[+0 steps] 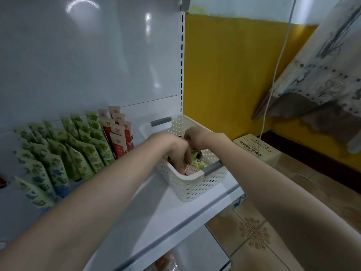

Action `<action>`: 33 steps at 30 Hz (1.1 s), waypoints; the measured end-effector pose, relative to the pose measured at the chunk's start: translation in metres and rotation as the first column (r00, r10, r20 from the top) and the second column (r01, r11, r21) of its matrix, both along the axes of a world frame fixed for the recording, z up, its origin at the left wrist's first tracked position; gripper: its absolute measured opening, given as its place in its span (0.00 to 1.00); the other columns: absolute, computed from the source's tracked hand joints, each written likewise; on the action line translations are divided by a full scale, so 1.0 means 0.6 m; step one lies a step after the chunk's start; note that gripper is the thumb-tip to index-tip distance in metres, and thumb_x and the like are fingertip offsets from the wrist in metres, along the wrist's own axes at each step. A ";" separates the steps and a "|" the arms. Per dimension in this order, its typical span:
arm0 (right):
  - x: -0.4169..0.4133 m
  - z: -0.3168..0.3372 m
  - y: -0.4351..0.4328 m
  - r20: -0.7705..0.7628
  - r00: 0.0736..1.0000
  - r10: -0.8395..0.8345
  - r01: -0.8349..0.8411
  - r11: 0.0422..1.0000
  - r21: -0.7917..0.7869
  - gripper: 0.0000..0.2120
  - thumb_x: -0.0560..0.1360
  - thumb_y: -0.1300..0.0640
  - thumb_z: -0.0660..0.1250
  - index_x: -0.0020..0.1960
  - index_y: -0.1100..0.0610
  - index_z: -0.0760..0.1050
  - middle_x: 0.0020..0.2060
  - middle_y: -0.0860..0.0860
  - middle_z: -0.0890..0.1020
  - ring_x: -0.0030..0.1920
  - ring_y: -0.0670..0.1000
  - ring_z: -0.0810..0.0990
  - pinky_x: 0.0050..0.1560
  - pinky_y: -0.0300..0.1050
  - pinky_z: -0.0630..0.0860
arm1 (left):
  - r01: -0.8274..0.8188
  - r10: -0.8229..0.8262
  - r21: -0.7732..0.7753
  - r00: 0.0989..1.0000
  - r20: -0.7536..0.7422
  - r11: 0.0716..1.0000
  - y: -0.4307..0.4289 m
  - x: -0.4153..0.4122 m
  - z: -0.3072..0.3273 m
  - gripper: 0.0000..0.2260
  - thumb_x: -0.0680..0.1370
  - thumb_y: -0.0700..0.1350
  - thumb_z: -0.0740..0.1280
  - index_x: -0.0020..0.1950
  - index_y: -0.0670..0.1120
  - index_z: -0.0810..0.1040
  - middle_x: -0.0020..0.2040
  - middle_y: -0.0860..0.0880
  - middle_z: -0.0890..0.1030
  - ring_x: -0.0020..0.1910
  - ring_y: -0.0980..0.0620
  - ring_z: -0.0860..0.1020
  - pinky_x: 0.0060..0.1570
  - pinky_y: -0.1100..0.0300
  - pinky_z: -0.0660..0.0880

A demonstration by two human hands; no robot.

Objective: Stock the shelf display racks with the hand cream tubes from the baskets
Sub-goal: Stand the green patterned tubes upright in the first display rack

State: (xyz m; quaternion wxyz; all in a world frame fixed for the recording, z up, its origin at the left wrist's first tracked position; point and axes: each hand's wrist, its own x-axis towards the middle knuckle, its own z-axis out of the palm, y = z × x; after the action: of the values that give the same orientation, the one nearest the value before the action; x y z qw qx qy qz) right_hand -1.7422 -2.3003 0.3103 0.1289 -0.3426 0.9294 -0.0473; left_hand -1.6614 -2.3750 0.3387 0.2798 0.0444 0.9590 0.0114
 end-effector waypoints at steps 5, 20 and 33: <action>0.002 0.002 -0.005 -0.030 0.998 0.047 -0.044 0.996 0.080 0.03 0.75 0.65 0.61 0.45 0.59 0.71 0.34 0.51 0.72 0.41 0.54 0.72 0.30 0.38 0.64 | 0.058 -0.056 -0.039 0.997 0.044 0.998 0.001 -0.007 -0.007 0.19 0.73 0.50 0.71 0.63 0.49 0.76 0.55 0.51 0.76 0.50 0.52 0.72 0.50 0.58 0.71; -0.012 -0.004 -0.029 -0.015 0.999 -0.028 0.029 0.998 0.058 0.16 0.73 0.62 0.64 0.30 0.58 0.62 0.27 0.53 0.67 0.31 0.55 0.70 0.34 0.47 0.69 | 0.118 -0.110 -0.108 0.990 0.083 0.987 0.005 0.004 -0.021 0.24 0.78 0.49 0.63 0.73 0.47 0.63 0.66 0.46 0.70 0.63 0.47 0.70 0.59 0.56 0.68; 0.006 0.048 0.013 -0.007 0.992 -0.126 0.119 0.952 -0.283 0.13 0.77 0.65 0.57 0.35 0.62 0.71 0.29 0.52 0.68 0.28 0.48 0.64 0.27 0.38 0.60 | -0.036 0.052 0.100 0.986 -0.157 0.994 0.002 0.013 -0.014 0.13 0.70 0.54 0.72 0.39 0.48 0.72 0.34 0.50 0.74 0.33 0.52 0.72 0.32 0.60 0.68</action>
State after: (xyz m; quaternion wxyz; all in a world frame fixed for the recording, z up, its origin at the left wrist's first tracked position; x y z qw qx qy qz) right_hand -1.7386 -2.2925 0.3391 0.0641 -0.2997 0.9342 -0.1828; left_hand -1.6537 -2.3737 0.3304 0.1992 0.0376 0.9774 0.0607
